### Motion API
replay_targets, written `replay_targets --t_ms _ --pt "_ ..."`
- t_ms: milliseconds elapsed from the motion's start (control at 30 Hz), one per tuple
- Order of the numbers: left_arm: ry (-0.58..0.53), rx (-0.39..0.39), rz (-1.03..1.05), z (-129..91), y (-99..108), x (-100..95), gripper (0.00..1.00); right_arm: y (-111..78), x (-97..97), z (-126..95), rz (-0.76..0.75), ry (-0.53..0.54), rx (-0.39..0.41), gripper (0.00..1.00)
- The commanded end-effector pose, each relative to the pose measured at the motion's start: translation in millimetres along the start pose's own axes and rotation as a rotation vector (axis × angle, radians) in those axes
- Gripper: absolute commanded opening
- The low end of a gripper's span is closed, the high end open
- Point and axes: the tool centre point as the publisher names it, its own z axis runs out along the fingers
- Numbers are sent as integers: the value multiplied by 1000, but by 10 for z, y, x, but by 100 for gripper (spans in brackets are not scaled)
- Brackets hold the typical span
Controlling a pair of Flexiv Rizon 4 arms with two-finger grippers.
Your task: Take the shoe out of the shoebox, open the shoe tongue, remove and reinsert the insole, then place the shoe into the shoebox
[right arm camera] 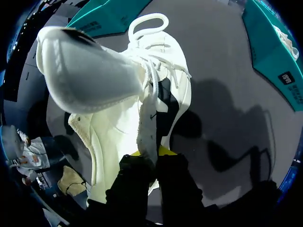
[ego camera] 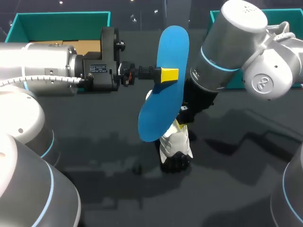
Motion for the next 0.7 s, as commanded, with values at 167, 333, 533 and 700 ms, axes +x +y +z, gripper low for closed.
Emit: replay_targets --t_ms 167,333,533,700 --pt "0 3 0 22 11 -3 0 -129 107 56 70 -29 -54 0" --pt "0 3 0 22 11 -3 0 -144 58 113 69 -27 -61 0" --pt "0 3 0 22 11 -3 0 -151 -10 172 83 -22 -57 0" --pt "0 3 0 22 11 -3 0 -198 -53 234 121 -25 -62 0"
